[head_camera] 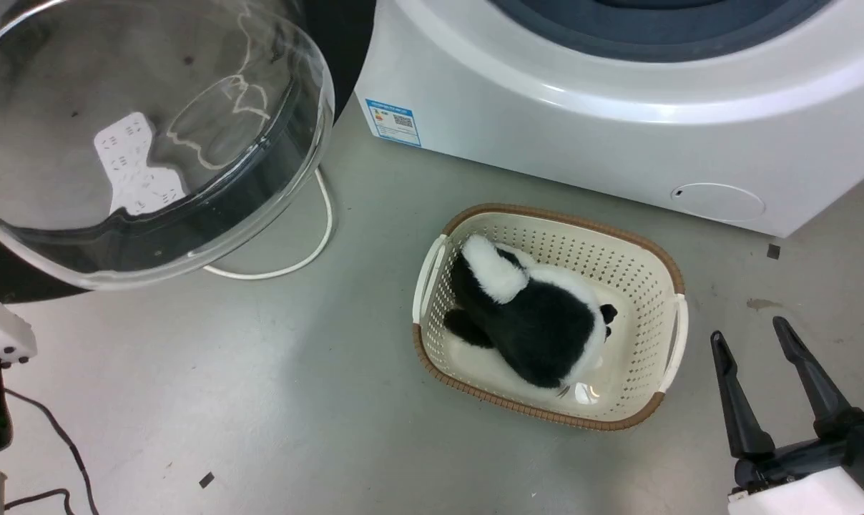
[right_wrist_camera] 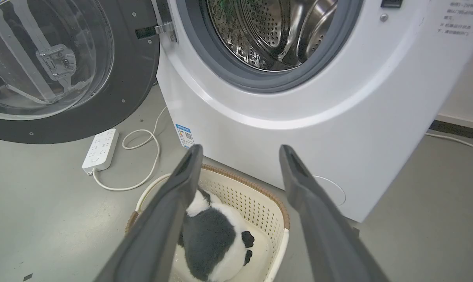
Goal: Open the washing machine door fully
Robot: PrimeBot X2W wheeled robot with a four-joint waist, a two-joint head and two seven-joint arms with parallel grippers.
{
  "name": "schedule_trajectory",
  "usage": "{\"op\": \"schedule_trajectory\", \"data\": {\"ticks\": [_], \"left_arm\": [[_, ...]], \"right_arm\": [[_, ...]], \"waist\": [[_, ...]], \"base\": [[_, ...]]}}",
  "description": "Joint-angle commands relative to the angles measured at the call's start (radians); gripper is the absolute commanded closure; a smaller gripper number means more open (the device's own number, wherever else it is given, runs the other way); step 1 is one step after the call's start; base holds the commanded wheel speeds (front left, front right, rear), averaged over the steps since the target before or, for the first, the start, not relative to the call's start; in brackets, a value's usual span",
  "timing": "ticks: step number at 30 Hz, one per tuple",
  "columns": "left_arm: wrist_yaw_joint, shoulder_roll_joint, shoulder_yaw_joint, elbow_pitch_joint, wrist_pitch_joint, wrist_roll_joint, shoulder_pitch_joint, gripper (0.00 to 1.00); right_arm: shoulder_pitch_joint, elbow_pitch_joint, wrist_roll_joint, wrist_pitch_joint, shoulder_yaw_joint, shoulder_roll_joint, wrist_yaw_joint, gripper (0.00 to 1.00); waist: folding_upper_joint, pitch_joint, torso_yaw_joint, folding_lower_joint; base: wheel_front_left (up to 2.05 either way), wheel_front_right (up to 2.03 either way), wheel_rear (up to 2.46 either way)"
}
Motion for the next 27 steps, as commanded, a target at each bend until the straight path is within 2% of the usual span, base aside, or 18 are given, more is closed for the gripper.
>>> {"op": "schedule_trajectory", "data": {"ticks": [1, 7, 12, 17, 24, 25, 26, 27], "left_arm": [[-0.006, 0.008, -0.002, 0.01, -0.014, 0.002, -0.013, 1.0], [-0.017, -0.001, -0.035, 0.034, -0.071, 0.028, 0.028, 1.0], [-0.014, -0.036, -0.068, -0.029, -0.115, 0.051, 0.106, 1.0], [-0.013, -0.144, -0.107, -0.158, -0.144, 0.037, 0.202, 1.0], [-0.001, -0.234, -0.223, -0.313, -0.152, 0.095, 0.363, 1.0], [0.005, -0.246, -0.237, -0.326, -0.153, 0.102, 0.381, 0.89], [0.007, -0.254, -0.25, -0.334, -0.153, 0.108, 0.398, 0.38], [0.009, -0.262, -0.264, -0.34, -0.153, 0.115, 0.413, 0.0]], "right_arm": [[-0.012, 0.003, 0.008, -0.006, -0.004, -0.003, -0.001, 0.0], [-0.017, 0.057, 0.013, -0.017, -0.027, 0.01, -0.001, 0.0], [-0.005, 0.09, -0.001, -0.024, -0.05, 0.04, -0.001, 0.0], [0.022, 0.102, -0.021, -0.026, -0.093, 0.073, -0.001, 0.0], [0.048, 0.091, -0.058, -0.026, -0.093, 0.102, -0.001, 0.0], [0.051, 0.088, -0.063, -0.026, -0.09, 0.106, -0.001, 0.0], [0.055, 0.086, -0.068, -0.026, -0.088, 0.11, -0.001, 0.0], [0.059, 0.085, -0.073, -0.026, -0.087, 0.114, -0.001, 0.0]], "waist": [[0.0, -0.005, -0.003, -0.0002], [0.0, -0.07, -0.017, -0.0002], [0.0, -0.165, -0.027, -0.0002], [0.0, -0.261, -0.041, -0.0002], [0.0, -0.359, -0.111, -0.0002], [0.0, -0.369, -0.123, -0.0002], [0.0, -0.377, -0.135, -0.0002], [0.0, -0.383, -0.147, -0.0002]], "base": [[0.0, 0.0, 0.0], [0.0, 0.0, 0.0], [0.0, 0.0, 0.0], [0.0, 0.0, 0.0], [0.0, 0.0, 0.0], [0.0, 0.0, 0.0], [0.0, 0.0, 0.0], [0.0, 0.0, 0.0]]}}
